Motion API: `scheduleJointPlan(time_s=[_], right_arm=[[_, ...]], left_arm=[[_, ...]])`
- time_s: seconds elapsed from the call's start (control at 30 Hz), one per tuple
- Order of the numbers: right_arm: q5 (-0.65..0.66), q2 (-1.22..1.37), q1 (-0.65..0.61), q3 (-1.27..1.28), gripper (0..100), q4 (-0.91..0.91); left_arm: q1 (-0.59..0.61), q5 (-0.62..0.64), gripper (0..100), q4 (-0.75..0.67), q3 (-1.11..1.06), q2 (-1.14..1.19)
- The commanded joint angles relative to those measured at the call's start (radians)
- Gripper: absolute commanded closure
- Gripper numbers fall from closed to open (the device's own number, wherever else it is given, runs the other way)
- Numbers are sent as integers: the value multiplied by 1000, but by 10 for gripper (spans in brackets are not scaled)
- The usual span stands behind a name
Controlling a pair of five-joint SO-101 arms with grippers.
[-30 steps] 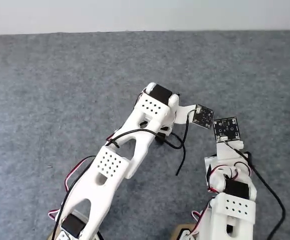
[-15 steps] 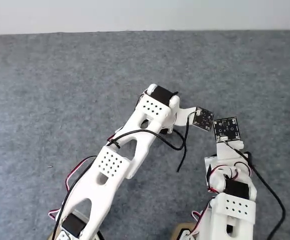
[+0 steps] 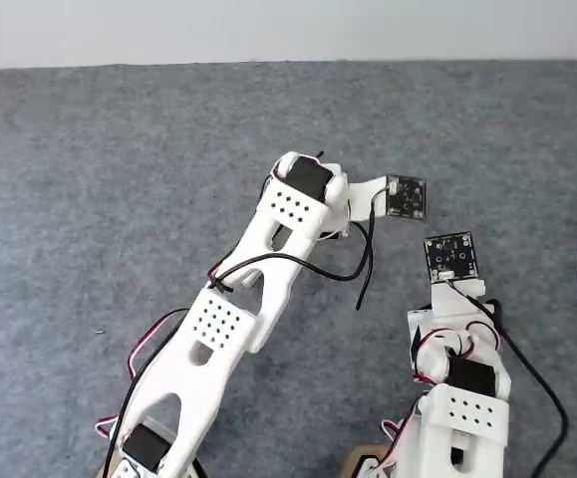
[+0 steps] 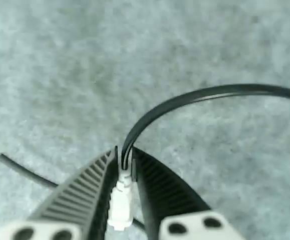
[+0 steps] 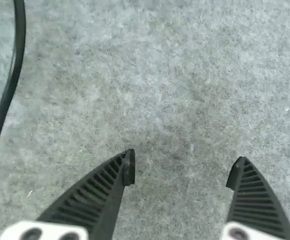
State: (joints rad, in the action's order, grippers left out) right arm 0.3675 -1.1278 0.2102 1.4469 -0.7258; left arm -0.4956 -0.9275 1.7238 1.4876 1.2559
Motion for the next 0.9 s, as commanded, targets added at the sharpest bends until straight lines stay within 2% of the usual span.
scheduleJointPlan(time_s=[0.0, 0.43, 0.87], right_arm=[[-9, -15, -2, -18, 684, 21], [-94, -15, 120, -43, 684, 47], [-94, -15, 120, -38, 684, 47]], left_arm=[[2, 35, 988, 34, 53, -17], [3, 117, 988, 34, 64, -32], [6, 451, 988, 34, 73, -98]])
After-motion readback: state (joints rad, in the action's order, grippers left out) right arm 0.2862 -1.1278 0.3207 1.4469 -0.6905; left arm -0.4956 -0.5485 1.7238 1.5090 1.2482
